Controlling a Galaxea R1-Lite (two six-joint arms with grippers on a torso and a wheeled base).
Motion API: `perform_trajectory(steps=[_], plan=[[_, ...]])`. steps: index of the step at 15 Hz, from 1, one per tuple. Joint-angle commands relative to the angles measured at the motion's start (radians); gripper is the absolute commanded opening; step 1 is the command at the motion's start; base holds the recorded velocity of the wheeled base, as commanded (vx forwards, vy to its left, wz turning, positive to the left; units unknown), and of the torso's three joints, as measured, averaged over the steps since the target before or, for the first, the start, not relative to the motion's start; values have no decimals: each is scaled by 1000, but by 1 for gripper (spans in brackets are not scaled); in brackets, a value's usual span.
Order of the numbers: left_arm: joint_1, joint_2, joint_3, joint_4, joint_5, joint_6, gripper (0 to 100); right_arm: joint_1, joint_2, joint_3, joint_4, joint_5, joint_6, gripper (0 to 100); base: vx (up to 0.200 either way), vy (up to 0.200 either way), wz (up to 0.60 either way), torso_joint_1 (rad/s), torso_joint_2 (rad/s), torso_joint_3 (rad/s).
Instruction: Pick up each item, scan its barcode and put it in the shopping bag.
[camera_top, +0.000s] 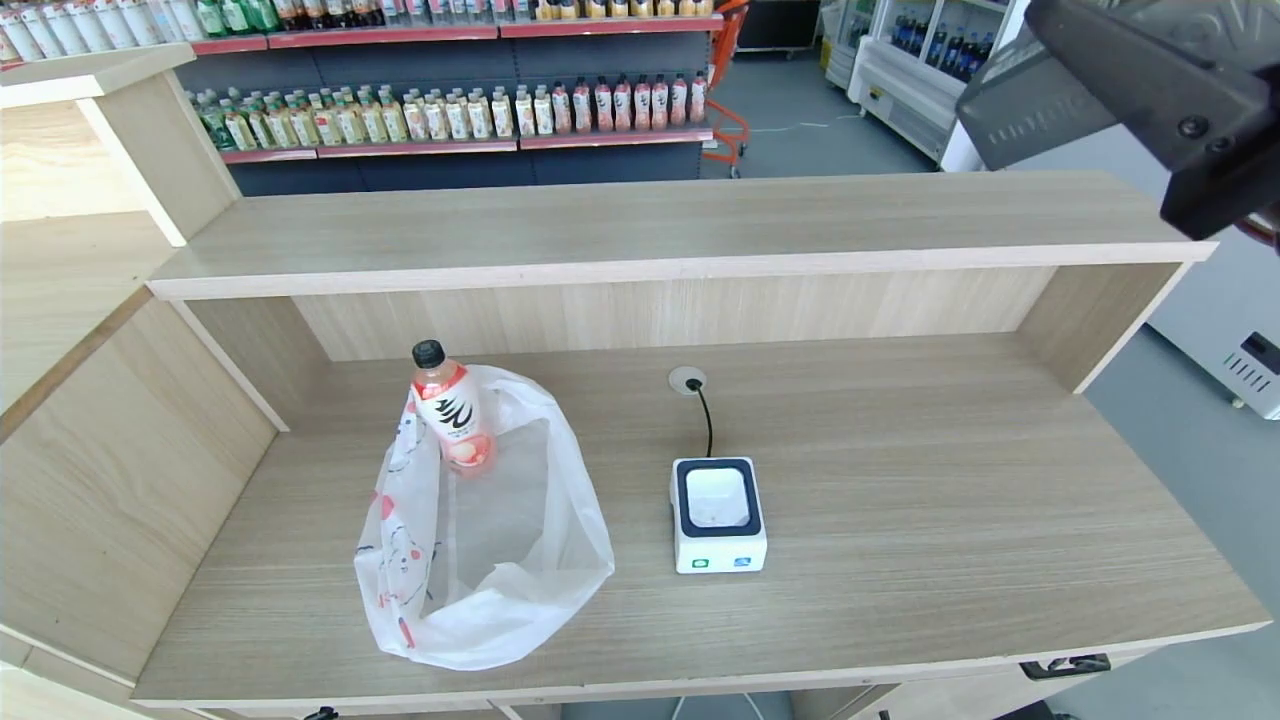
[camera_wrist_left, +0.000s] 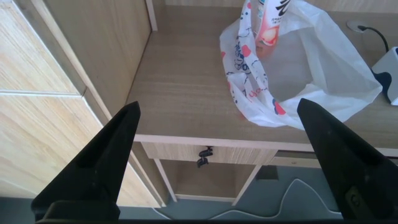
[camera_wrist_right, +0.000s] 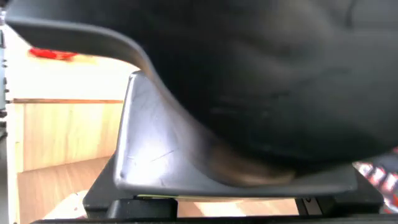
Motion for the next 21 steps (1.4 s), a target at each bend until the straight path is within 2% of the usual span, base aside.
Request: perform_trajectory(steps=[1,2,3,4,6,12,15,17,21], plan=[[0,0,0,0,0,0,100,-245,-33,51,118,-64,130,0,0,0,0,0,0,0],[0,0,0,0,0,0,100,-328,-31,64,174,-65,172,0,0,0,0,0,0,0],[0,0,0,0,0,0,100,-374,-30,73,207,-65,193,0,0,0,0,0,0,0],[0,0,0,0,0,0,100,-457,-28,85,293,-65,238,0,0,0,0,0,0,0],[0,0,0,0,0,0,100,-546,-27,110,398,-65,270,0,0,0,0,0,0,0],[0,0,0,0,2,0,100,-607,-30,245,485,-64,242,0,0,0,0,0,0,0],[0,0,0,0,0,0,100,-614,-27,277,502,-67,129,0,0,0,0,0,0,0],[0,0,0,0,2,0,100,-652,-36,271,586,-67,58,0,0,0,0,0,0,0],[0,0,0,0,0,0,100,-689,-36,269,606,-67,-3,0,0,0,0,0,0,0]])
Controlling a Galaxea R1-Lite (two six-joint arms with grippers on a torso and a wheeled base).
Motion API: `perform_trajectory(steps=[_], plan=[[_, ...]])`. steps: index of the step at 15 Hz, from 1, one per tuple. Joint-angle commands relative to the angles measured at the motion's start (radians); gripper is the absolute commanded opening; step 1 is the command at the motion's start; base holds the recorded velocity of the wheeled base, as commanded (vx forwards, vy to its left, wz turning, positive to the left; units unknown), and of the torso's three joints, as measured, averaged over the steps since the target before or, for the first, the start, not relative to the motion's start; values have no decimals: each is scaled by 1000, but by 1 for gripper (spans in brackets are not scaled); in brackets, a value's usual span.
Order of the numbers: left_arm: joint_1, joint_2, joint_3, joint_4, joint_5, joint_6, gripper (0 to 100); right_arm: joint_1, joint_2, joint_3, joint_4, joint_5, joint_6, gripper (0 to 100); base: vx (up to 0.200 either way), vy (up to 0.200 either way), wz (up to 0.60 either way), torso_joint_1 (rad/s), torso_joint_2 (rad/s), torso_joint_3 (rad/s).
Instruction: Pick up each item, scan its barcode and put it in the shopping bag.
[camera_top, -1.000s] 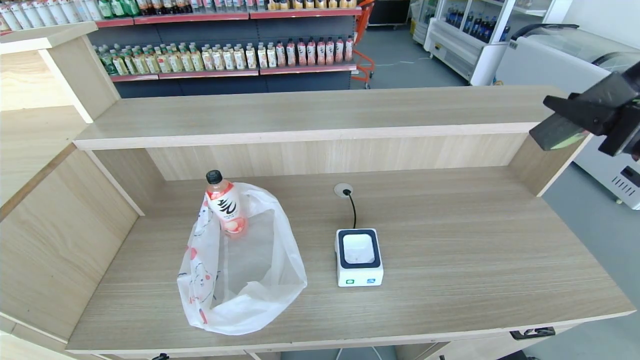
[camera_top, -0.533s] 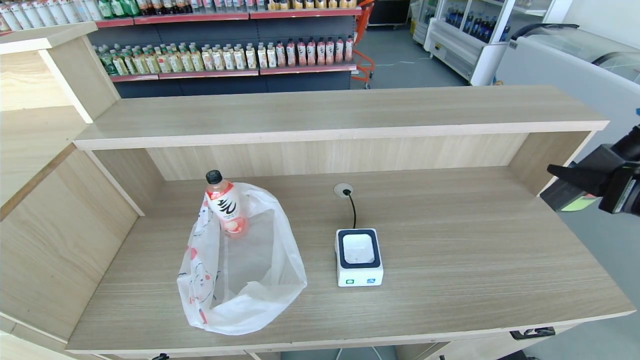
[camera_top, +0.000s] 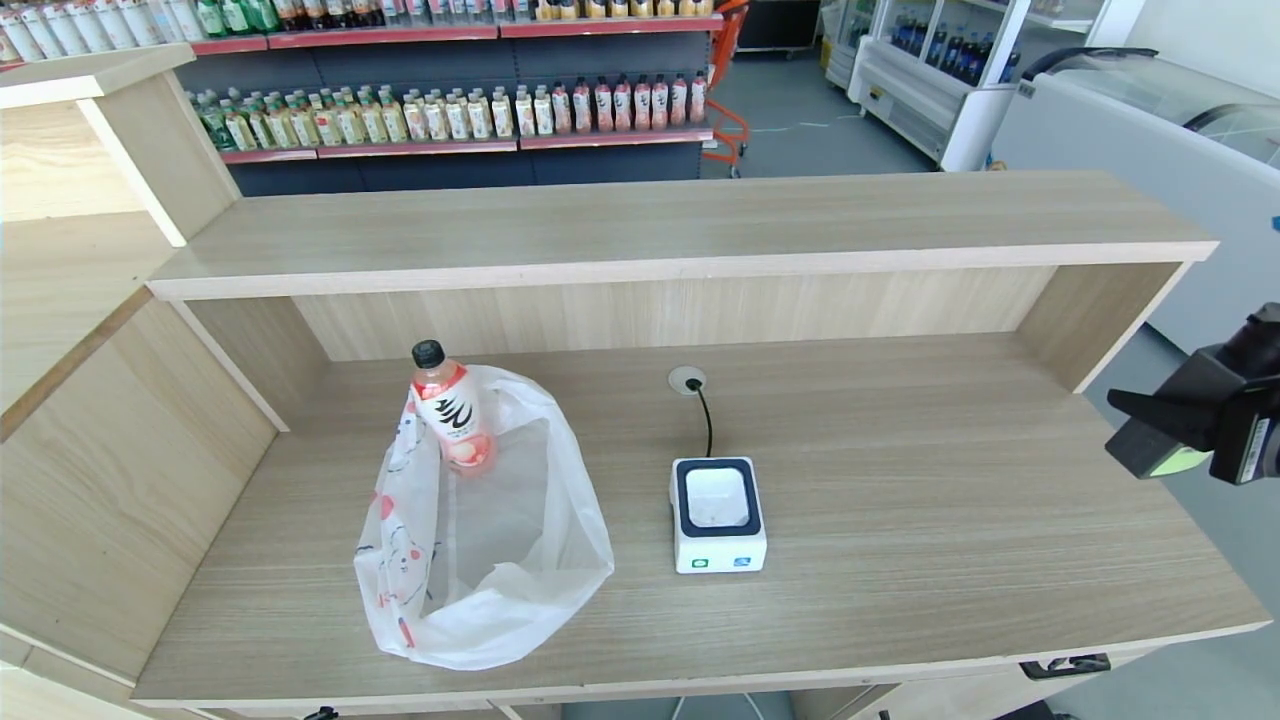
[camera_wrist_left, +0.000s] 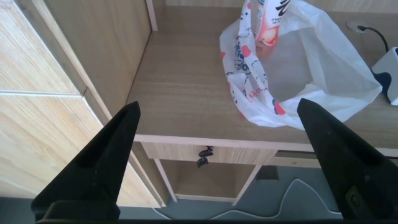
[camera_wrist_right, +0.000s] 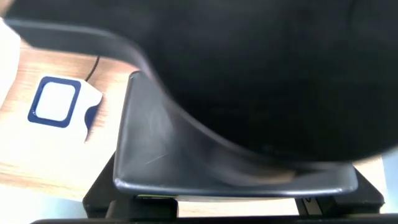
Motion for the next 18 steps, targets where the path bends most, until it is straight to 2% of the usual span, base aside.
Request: perform_trajectory(steps=[1,2,13,18], plan=[[0,0,0,0,0,0,100,-7,0,-1,0,1,-4,0,0,0,0,0,0,0],[0,0,0,0,2,0,100,-7,2,-2,1,-1,-13,0,0,0,0,0,0,0],[0,0,0,0,0,0,100,21,-6,21,44,6,-37,0,0,0,600,0,4,2],[0,0,2,0,0,0,100,19,-3,15,204,9,-41,0,0,0,0,0,0,0]])
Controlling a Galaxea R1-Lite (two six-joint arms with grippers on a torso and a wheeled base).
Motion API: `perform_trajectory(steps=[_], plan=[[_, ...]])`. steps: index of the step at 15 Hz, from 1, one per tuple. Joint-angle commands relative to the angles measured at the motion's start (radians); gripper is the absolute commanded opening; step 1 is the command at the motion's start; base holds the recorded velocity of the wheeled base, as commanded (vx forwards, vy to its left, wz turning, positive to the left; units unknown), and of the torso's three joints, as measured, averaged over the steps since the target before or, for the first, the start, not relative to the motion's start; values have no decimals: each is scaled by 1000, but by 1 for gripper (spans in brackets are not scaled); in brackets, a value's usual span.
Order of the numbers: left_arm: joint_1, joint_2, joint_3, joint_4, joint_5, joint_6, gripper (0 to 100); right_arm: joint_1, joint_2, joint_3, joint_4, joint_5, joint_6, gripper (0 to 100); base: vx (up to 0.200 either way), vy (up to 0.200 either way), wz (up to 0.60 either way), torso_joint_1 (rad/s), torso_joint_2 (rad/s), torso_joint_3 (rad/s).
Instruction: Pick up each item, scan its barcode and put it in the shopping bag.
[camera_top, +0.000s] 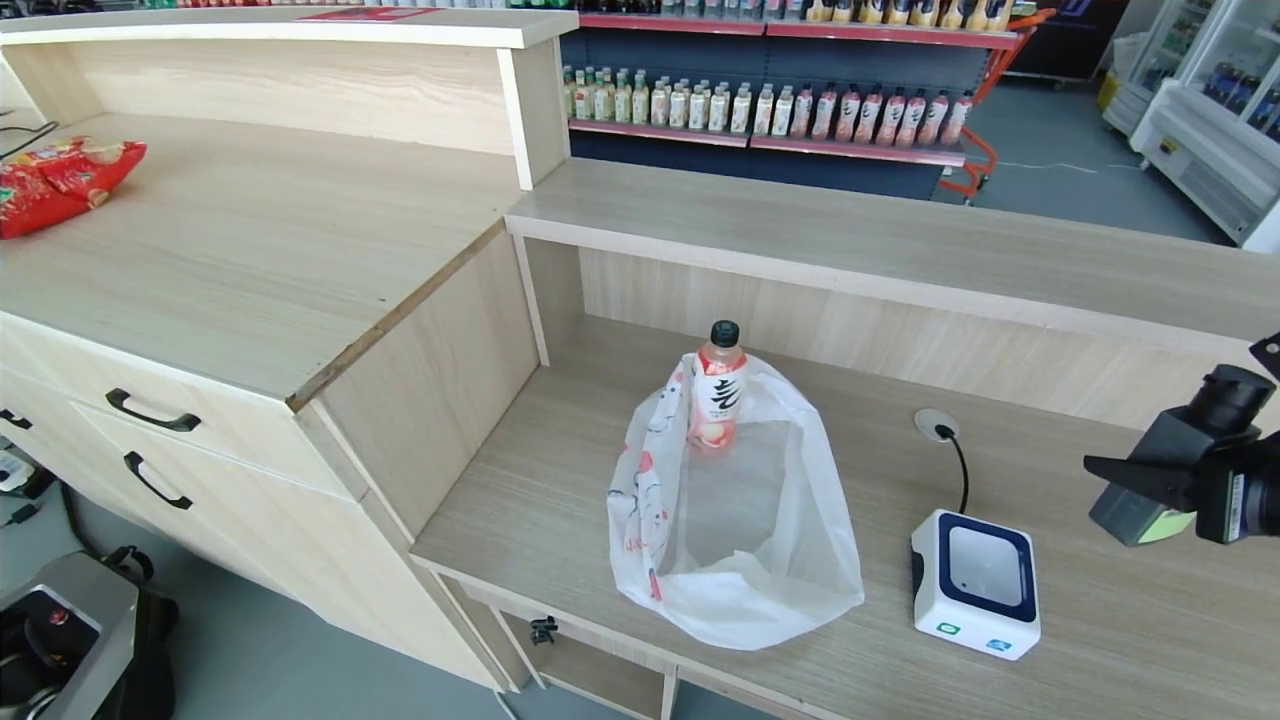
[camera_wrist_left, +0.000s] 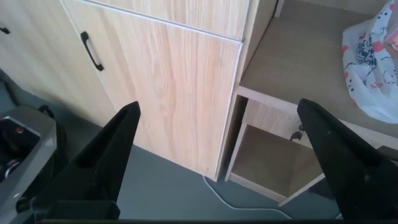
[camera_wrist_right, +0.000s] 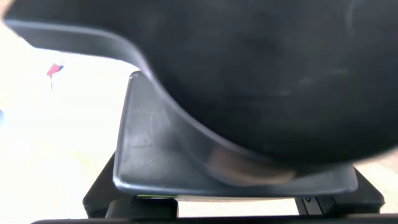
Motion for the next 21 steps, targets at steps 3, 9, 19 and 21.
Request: perform_trajectory(steps=[3,9,19,21], plan=[[-1,0,0,0,0,0,100,1,3,-4,42,5,38,0,0,0,0,0,0,0],[-1,0,0,0,0,0,100,4,37,-10,113,4,56,0,0,0,0,0,0,0],[-1,0,0,0,0,0,100,100,232,-50,105,-68,52,0,0,0,0,0,0,0],[-1,0,0,0,0,0,100,123,229,-42,105,-68,50,0,0,0,0,0,0,0]])
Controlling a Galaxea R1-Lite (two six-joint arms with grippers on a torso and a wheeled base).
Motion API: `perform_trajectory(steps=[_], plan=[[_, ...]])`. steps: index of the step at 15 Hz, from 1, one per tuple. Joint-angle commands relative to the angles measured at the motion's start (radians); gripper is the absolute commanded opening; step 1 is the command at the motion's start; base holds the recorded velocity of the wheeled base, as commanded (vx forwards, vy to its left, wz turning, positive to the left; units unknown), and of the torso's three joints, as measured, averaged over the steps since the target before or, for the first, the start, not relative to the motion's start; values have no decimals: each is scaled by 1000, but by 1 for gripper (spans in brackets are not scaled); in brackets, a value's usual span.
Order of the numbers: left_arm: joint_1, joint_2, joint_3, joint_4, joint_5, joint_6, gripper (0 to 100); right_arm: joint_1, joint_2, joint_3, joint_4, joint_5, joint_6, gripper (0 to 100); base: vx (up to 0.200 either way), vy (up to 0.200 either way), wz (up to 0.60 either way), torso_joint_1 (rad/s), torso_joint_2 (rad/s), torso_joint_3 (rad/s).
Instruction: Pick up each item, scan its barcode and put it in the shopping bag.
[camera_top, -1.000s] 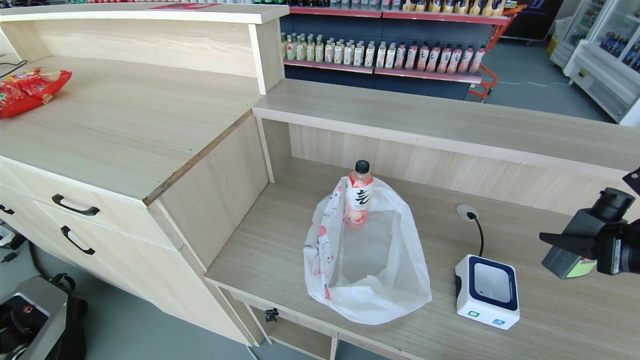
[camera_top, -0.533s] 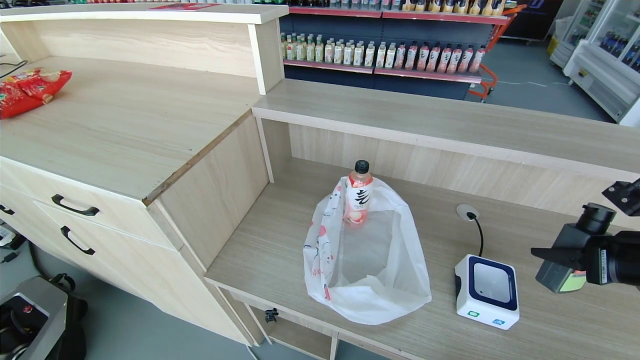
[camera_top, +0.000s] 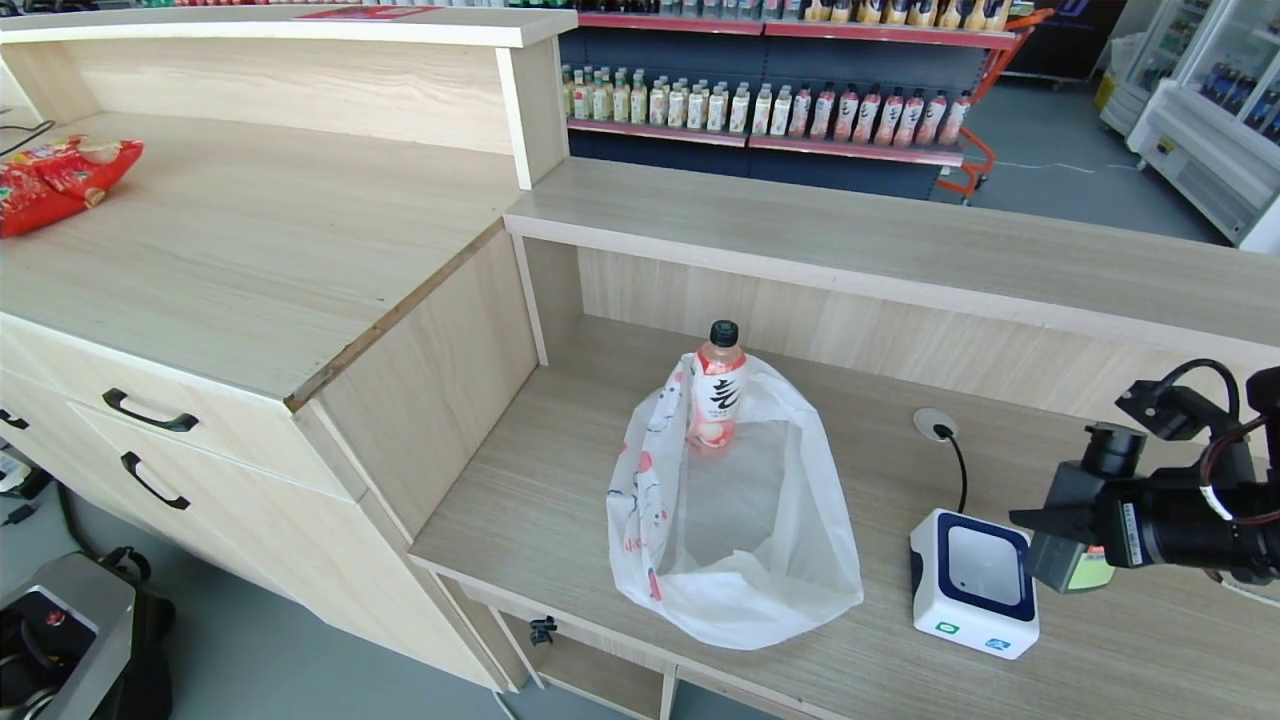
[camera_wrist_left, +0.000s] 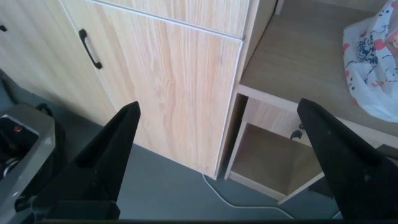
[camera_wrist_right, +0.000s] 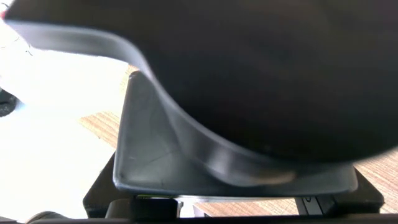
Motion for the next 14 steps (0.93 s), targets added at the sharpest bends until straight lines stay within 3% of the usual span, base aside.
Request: perform_trajectory(steps=[1,14], plan=[[0,0,0,0,0,0,100,27,9,10,0,-2,-1,0,0,0,0,0,0,0],[0,0,2,0,0,0,100,81,143,0,-110,-44,0,0,0,0,0,0,0,0]])
